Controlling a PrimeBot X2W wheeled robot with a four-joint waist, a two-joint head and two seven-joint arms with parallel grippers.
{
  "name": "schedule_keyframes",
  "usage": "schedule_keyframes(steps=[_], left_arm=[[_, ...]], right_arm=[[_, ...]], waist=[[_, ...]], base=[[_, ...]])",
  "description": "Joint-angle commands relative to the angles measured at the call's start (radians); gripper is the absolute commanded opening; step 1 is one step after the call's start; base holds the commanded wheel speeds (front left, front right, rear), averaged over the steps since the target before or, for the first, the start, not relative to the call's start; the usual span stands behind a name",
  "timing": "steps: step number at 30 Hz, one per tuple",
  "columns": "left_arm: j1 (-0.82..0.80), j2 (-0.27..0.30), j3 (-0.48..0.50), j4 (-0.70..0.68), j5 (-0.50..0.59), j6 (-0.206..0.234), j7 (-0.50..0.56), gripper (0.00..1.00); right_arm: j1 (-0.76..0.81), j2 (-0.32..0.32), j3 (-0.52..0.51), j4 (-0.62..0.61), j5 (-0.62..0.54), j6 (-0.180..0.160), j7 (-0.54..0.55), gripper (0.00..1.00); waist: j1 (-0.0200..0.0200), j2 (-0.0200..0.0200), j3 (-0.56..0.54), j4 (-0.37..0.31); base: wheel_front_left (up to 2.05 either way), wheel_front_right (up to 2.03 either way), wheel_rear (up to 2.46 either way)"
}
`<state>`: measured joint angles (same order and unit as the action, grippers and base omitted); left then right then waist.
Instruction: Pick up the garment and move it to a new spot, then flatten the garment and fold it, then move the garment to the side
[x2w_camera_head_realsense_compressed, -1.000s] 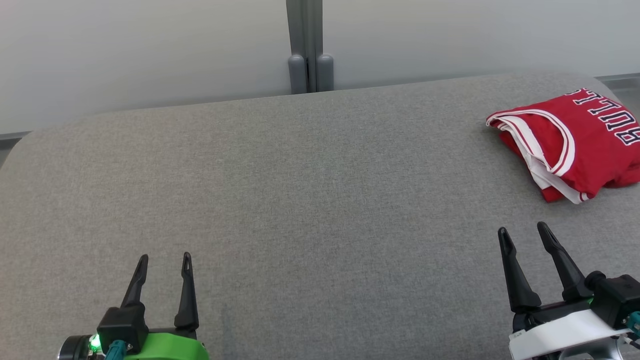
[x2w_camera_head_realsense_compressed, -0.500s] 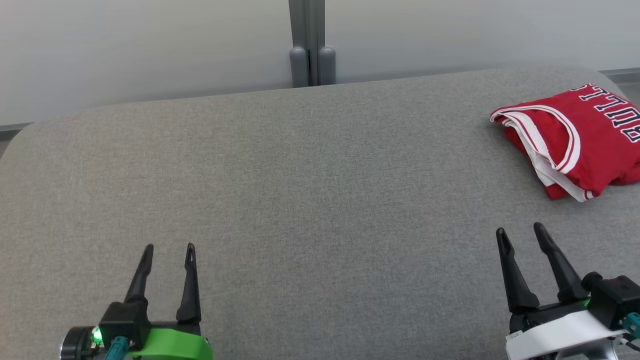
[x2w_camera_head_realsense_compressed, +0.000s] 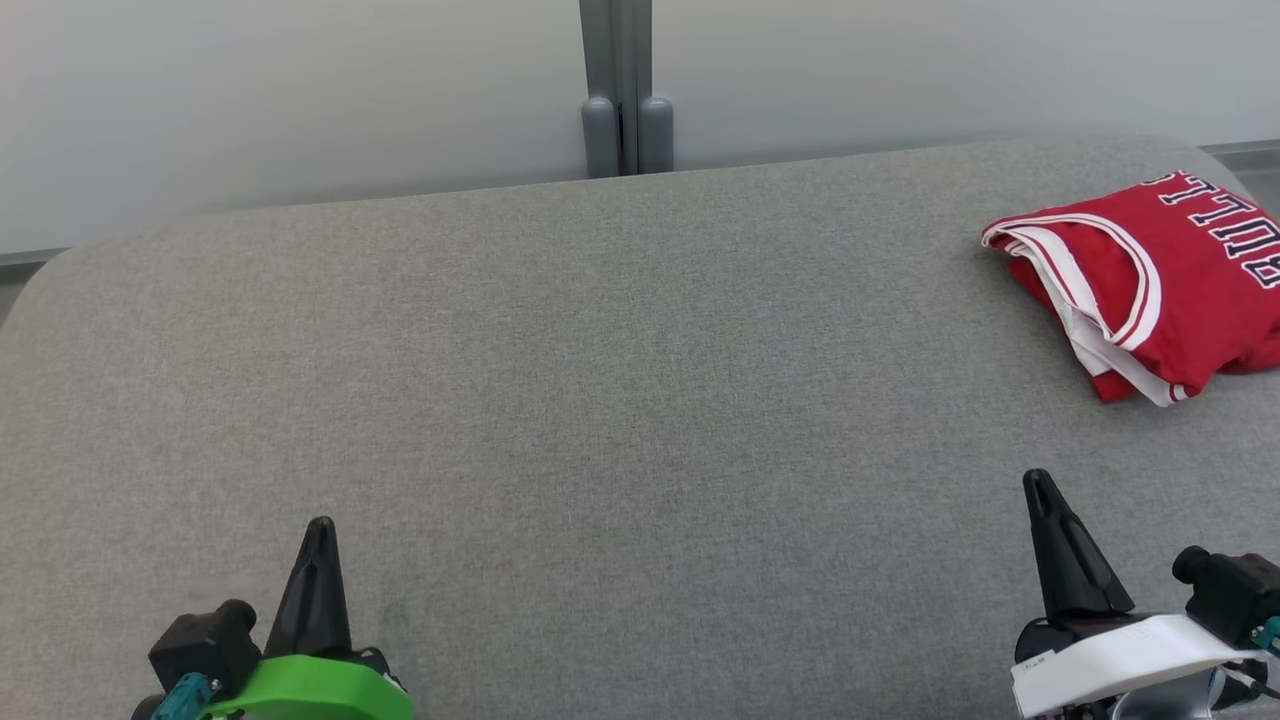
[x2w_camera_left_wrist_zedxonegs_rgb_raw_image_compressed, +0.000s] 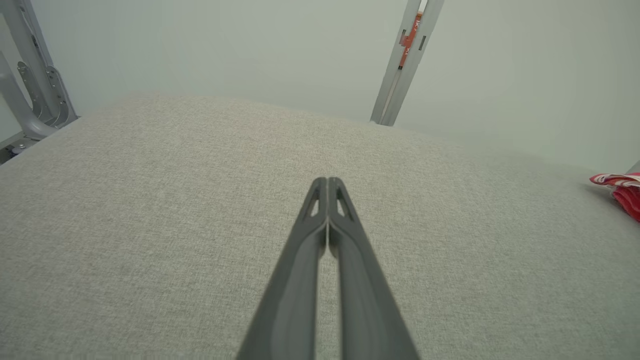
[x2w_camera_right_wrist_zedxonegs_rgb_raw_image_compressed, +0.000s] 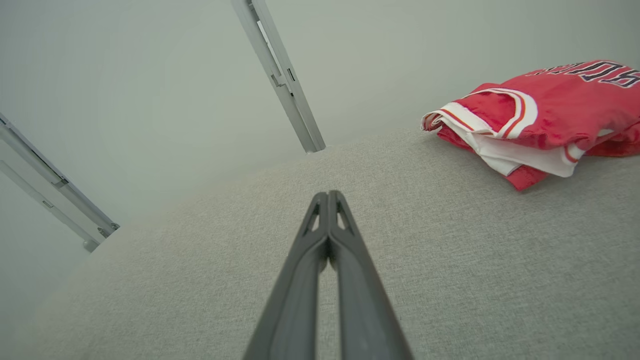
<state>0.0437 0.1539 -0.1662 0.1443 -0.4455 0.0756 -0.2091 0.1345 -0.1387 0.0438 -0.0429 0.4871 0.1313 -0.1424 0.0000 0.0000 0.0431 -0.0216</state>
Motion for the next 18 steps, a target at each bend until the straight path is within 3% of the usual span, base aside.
schedule_keyframes(steps=[1, 18], left_arm=[[-0.030, 0.001, 0.013, -0.014, -0.045, -0.008, 0.008, 0.00], [-0.059, -0.013, 0.064, -0.013, -0.312, -0.032, 0.070, 0.00]], right_arm=[[-0.029, -0.008, -0.005, -0.002, 0.045, 0.000, 0.004, 0.00], [-0.085, -0.021, 0.004, 0.064, 0.332, 0.000, 0.027, 0.00]], waist=[[0.0000, 0.0000, -0.001, 0.000], [0.0000, 0.0000, -0.008, 0.003]], base=[[0.00, 0.00, 0.00], [0.00, 0.00, 0.00]])
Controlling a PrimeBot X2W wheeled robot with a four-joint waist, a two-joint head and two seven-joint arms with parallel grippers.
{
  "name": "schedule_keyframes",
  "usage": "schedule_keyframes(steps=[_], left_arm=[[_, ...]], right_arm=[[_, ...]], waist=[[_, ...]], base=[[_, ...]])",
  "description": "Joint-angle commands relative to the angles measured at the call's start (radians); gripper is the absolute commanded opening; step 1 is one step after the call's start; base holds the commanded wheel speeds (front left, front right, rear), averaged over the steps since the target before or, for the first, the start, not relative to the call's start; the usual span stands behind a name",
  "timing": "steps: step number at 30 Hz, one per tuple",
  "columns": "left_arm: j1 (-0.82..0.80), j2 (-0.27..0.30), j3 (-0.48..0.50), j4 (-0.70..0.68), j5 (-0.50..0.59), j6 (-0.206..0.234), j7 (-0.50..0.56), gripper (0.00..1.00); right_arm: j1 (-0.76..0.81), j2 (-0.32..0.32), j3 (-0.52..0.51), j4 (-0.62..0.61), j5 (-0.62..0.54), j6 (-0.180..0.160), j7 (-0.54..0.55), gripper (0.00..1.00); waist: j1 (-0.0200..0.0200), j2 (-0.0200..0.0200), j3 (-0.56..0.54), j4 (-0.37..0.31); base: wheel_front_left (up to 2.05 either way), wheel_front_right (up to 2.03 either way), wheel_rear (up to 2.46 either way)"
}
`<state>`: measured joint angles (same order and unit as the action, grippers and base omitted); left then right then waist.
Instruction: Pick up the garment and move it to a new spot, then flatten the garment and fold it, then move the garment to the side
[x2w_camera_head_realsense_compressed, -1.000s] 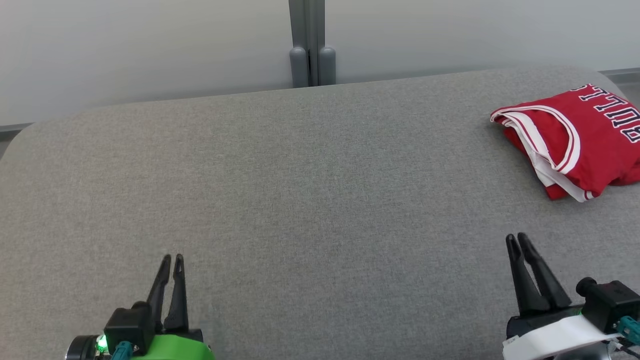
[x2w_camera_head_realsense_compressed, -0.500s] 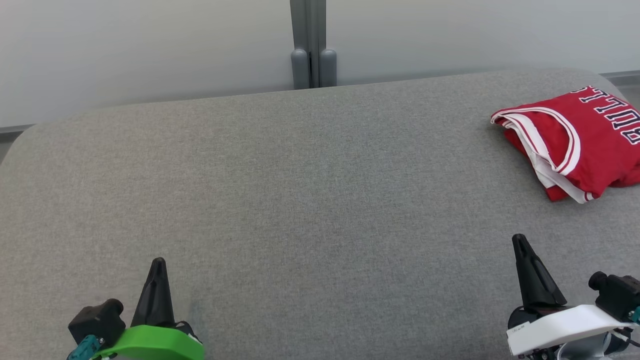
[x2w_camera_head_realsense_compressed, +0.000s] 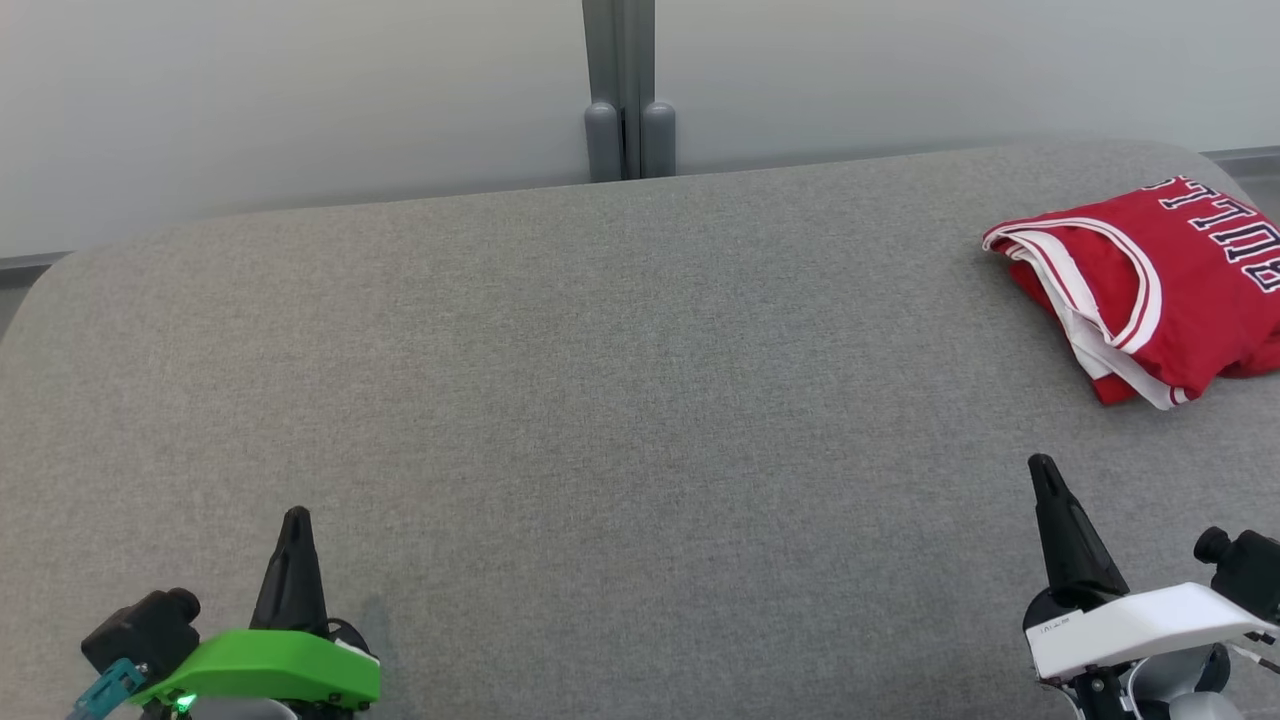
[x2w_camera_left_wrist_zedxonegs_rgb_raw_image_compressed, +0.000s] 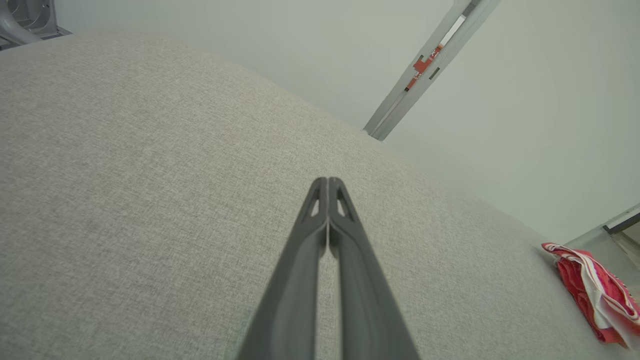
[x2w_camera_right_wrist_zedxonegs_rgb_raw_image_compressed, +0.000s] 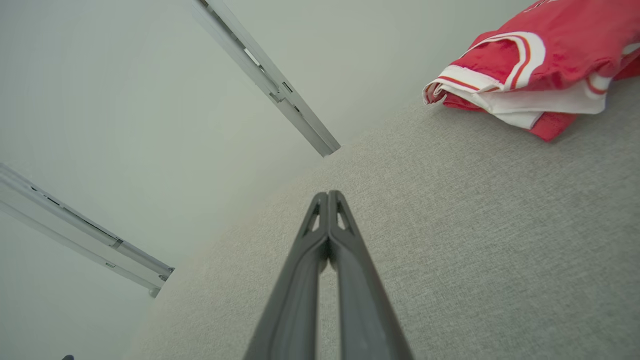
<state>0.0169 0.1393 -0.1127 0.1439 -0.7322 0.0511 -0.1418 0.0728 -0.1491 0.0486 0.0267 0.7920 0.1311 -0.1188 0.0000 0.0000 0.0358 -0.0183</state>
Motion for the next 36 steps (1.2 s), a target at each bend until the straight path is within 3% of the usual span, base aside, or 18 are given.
schedule_keyframes(steps=[1, 36], left_arm=[[-0.033, 0.001, 0.013, -0.012, -0.038, -0.009, 0.006, 0.00], [-0.076, -0.024, 0.096, -0.012, -0.452, -0.044, 0.104, 0.00]], right_arm=[[-0.026, -0.011, 0.000, -0.003, 0.041, 0.000, 0.004, 0.00], [-0.112, -0.065, 0.058, 0.087, 0.525, 0.000, 0.002, 0.00]], waist=[[0.0000, 0.0000, -0.001, 0.000], [0.0000, 0.0000, -0.014, 0.007]], base=[[0.00, 0.00, 0.00], [0.00, 0.00, 0.00]])
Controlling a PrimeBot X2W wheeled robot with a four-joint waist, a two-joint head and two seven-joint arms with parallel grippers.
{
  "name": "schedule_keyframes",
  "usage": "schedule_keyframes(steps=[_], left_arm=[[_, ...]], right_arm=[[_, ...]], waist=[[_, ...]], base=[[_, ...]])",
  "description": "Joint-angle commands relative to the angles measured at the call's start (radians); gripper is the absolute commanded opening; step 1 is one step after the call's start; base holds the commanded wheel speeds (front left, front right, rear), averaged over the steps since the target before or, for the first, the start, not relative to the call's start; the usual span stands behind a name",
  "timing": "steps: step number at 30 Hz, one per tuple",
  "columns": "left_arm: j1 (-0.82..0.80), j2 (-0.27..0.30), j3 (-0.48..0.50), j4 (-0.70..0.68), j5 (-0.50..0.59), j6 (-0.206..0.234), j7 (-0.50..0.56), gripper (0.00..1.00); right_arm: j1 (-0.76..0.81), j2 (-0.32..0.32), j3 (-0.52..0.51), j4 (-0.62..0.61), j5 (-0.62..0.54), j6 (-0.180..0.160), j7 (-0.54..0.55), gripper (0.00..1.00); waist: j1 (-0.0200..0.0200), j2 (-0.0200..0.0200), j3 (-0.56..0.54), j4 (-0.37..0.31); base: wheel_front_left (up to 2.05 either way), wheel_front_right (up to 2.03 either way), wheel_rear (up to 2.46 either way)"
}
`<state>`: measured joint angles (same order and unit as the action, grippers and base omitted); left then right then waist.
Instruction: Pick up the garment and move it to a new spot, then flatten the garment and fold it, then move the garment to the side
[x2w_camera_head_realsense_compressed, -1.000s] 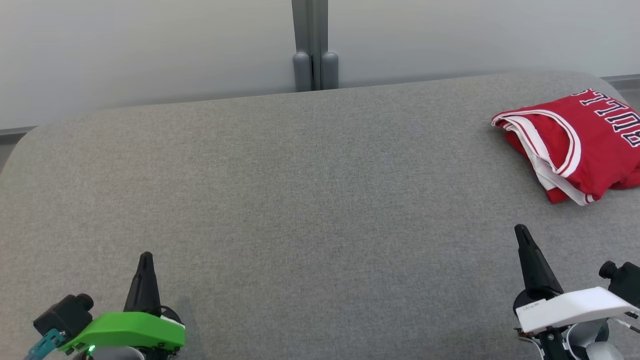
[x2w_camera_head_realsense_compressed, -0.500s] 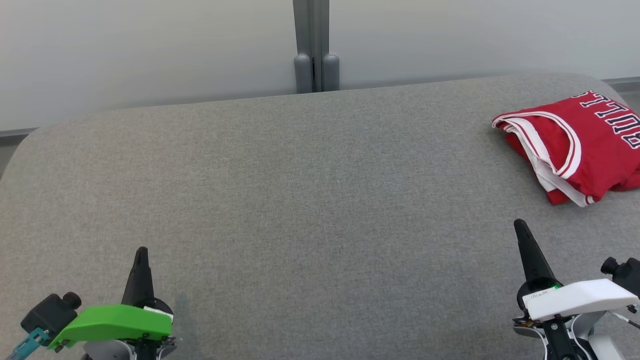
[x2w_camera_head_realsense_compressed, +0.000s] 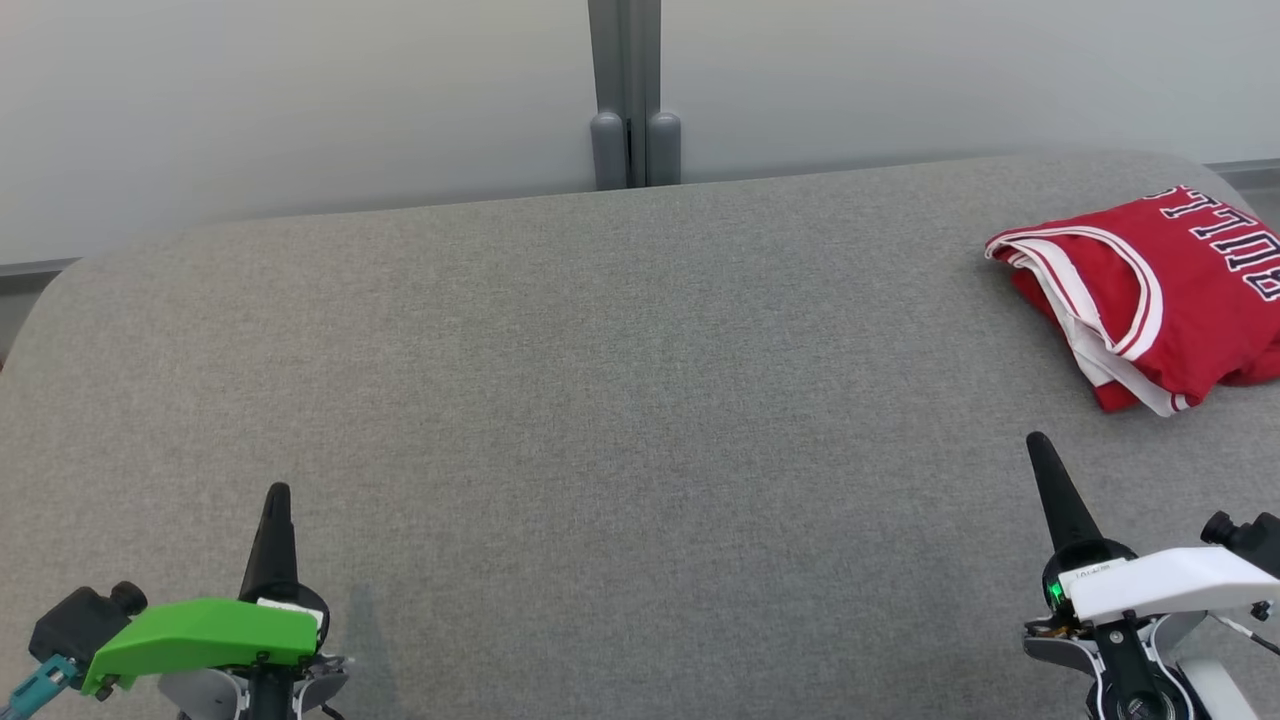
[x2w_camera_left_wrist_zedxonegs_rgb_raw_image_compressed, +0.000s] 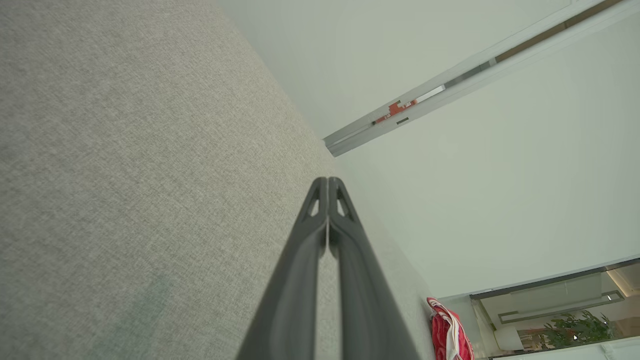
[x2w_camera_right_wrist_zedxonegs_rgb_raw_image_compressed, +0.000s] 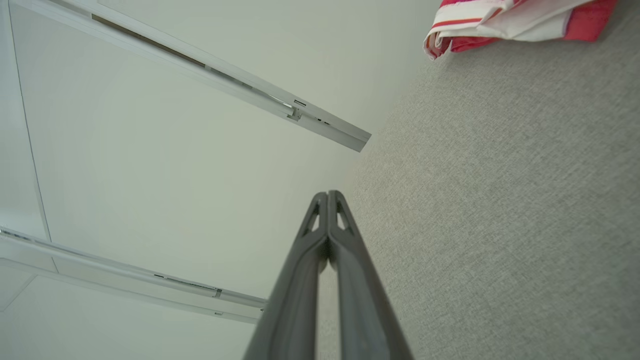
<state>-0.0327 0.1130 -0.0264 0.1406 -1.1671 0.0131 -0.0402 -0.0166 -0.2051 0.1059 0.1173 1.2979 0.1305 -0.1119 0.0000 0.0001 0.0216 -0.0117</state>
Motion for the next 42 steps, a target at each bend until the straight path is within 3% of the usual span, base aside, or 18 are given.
schedule_keyframes(steps=[1, 42], left_arm=[[-0.028, 0.001, 0.012, -0.009, -0.027, -0.007, 0.006, 0.00], [-0.061, -0.024, 0.082, -0.010, -0.367, -0.036, 0.092, 0.00]], right_arm=[[-0.024, -0.012, 0.003, -0.002, 0.033, 0.001, -0.005, 0.00], [-0.097, -0.105, 0.113, 0.051, 0.486, 0.000, -0.059, 0.00]], waist=[[0.0000, -0.0001, -0.001, 0.000], [0.0000, -0.0001, -0.016, 0.008]], base=[[0.00, 0.00, 0.00], [0.00, 0.00, 0.00]])
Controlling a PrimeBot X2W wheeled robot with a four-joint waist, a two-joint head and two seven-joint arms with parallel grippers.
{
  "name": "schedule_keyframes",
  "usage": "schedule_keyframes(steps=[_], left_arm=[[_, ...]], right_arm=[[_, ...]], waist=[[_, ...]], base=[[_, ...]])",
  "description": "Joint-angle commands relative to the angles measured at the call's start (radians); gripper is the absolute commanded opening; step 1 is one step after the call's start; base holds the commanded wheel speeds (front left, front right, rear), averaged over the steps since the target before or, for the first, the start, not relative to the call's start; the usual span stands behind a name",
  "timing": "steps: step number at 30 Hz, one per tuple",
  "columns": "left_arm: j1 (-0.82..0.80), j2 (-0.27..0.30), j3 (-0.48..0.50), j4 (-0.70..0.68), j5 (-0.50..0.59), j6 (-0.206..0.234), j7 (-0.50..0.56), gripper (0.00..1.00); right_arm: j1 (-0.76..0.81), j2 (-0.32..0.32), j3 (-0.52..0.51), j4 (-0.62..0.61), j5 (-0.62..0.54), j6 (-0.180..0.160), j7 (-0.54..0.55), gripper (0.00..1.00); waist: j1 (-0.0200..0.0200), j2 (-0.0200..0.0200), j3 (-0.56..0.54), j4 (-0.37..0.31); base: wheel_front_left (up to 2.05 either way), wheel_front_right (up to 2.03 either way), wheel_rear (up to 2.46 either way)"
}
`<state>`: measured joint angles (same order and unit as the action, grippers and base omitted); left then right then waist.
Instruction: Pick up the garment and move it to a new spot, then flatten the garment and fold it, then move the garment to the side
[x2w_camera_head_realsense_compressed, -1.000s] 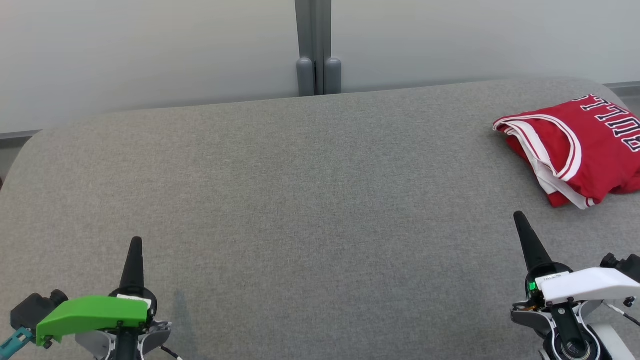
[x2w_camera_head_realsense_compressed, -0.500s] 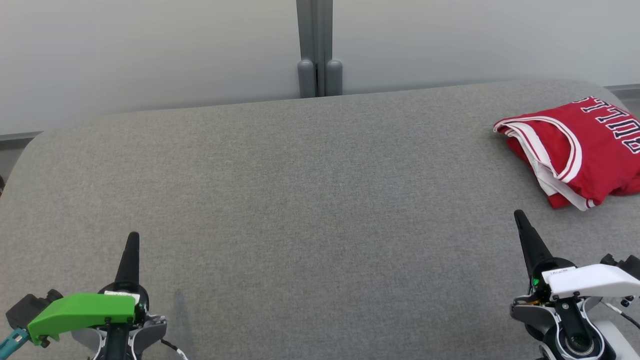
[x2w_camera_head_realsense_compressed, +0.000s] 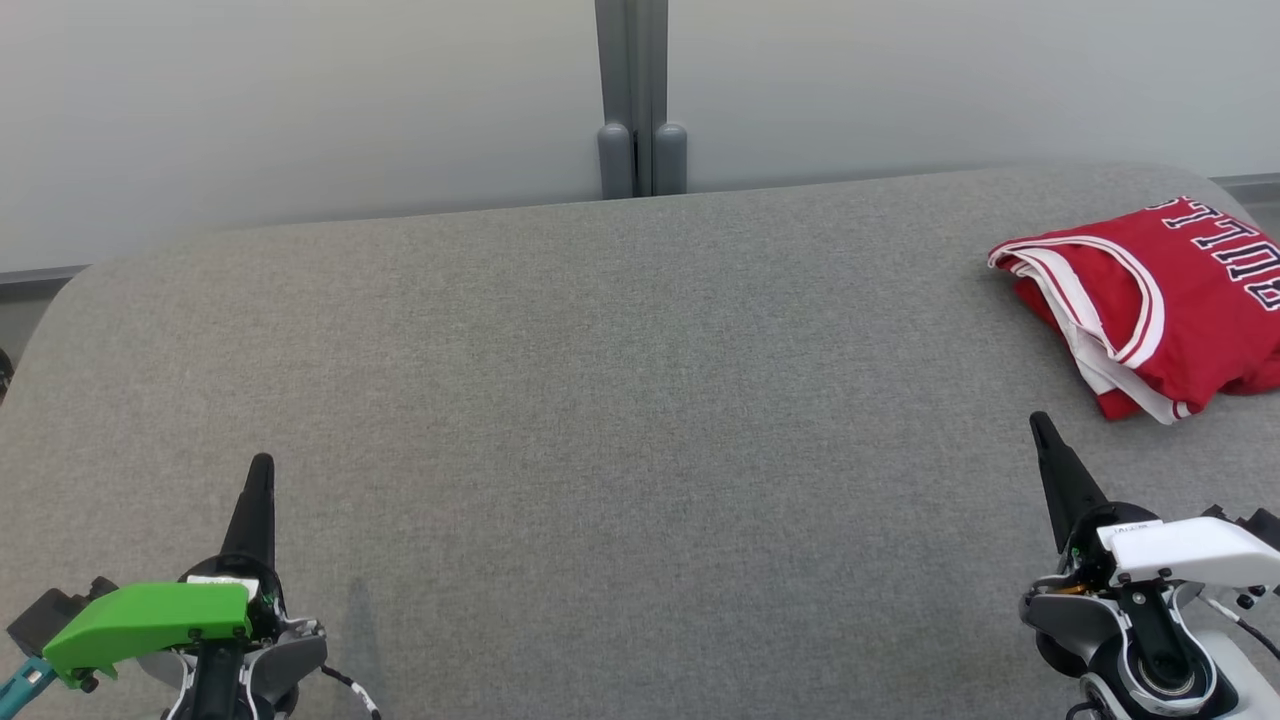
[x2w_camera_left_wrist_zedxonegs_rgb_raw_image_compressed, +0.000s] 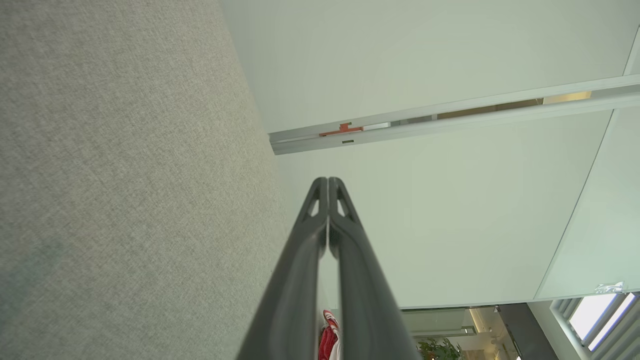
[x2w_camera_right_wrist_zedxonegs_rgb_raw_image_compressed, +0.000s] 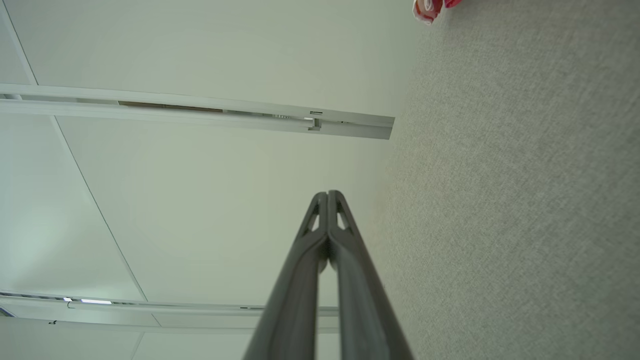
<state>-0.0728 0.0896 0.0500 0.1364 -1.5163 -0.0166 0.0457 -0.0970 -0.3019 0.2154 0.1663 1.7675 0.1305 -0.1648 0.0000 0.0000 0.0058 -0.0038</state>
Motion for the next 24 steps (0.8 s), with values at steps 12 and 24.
schedule_keyframes(steps=[12, 24], left_arm=[[-0.028, -0.006, 0.024, -0.006, -0.098, -0.013, 0.026, 0.00], [-0.029, -0.010, 0.033, -0.006, -0.133, -0.016, 0.037, 0.00]], right_arm=[[-0.035, -0.035, 0.036, 0.011, 0.129, 0.000, -0.024, 0.00], [-0.044, -0.056, 0.060, 0.010, 0.190, 0.000, -0.040, 0.00]], waist=[[0.0000, 0.0000, -0.005, 0.002], [0.0000, 0.0000, -0.007, 0.004]], base=[[0.00, 0.00, 0.00], [0.00, 0.00, 0.00]])
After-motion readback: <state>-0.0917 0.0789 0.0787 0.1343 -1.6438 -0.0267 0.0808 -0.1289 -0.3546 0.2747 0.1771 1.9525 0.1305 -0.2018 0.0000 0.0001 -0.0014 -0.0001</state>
